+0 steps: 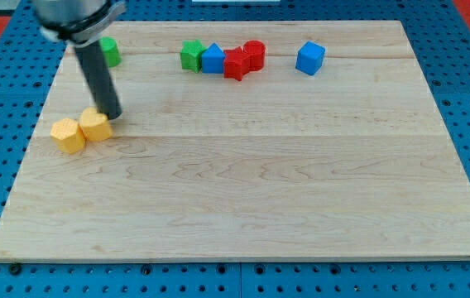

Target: Push the red blocks slightly towards top of the board

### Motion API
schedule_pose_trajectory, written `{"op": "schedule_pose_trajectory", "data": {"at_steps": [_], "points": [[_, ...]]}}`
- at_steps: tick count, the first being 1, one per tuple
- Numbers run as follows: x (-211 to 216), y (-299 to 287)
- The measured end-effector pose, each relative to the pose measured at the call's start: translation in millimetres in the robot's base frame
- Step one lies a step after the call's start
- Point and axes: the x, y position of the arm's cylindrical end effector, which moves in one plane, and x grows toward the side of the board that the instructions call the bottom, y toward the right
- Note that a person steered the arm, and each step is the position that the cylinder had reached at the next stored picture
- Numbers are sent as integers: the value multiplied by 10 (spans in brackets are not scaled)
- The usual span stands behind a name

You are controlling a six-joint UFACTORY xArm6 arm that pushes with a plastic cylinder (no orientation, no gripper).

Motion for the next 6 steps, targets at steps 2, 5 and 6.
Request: {"op": "schedule_pose_trajectory", "data": {"at_steps": [2, 5, 6], "points": [[-397, 939], [-1488, 2142], [-1630, 1870]]}}
